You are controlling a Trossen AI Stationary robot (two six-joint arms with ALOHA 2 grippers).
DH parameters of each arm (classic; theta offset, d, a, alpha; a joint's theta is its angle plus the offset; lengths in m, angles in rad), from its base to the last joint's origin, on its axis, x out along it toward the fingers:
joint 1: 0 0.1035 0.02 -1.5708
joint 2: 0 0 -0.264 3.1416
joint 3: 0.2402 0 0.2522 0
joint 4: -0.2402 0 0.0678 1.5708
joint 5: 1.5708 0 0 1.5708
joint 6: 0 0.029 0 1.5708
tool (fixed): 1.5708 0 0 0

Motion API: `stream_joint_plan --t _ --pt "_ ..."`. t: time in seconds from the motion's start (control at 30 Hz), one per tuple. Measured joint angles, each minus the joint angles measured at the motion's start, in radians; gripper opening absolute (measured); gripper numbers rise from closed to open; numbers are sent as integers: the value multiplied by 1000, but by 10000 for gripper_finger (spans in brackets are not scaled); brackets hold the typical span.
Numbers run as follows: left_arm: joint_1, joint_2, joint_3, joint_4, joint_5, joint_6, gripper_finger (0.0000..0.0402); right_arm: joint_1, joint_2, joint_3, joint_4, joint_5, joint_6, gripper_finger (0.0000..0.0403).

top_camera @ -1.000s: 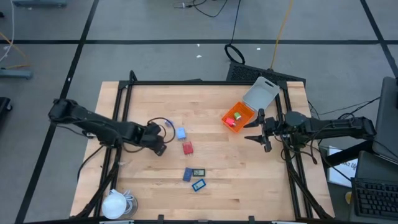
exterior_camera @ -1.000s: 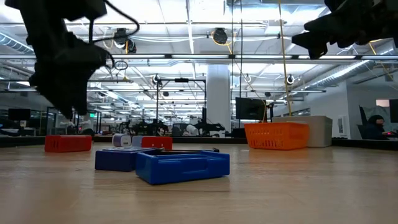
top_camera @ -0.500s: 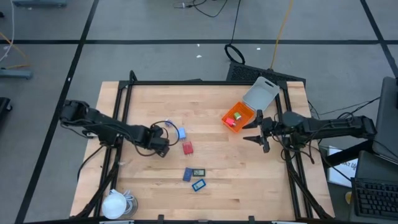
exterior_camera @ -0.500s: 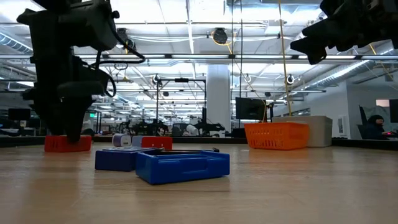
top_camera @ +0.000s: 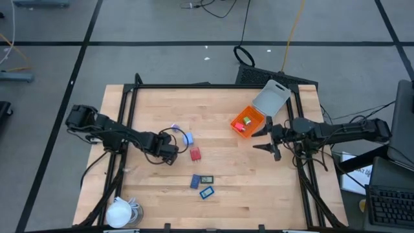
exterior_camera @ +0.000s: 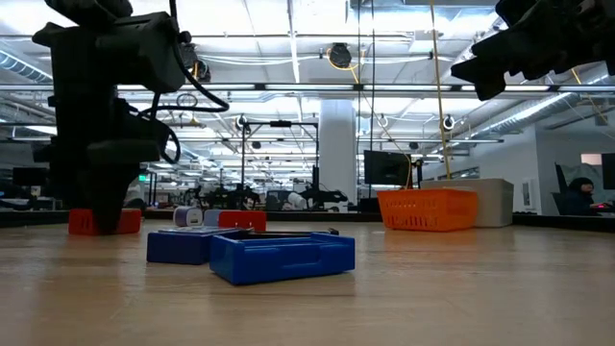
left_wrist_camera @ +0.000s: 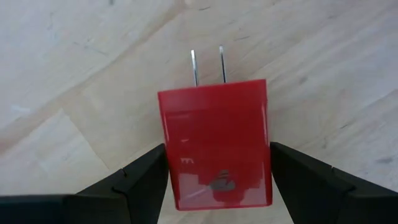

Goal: Pick & Place Office items
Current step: Put the left red charger adapter into the orange bin

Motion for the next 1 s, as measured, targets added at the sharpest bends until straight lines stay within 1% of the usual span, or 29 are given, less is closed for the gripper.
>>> stream_joint_plan --t 0.1,0.27,0.53,0.9,1.0 --pt "-2 2 0 18 -2 32 273 14 0 0 10 0 0 210" --pt "-2 3 0 -2 2 5 273 34 0 0 36 0 0 210" --pt "-2 4 1 -32 47 -40 273 45 2 -23 68 0 -1 210" --pt "0 4 -1 -34 90 -24 273 44 2 -69 174 0 0 210" --pt "0 5 -1 -34 106 -16 273 44 2 -73 179 0 0 210"
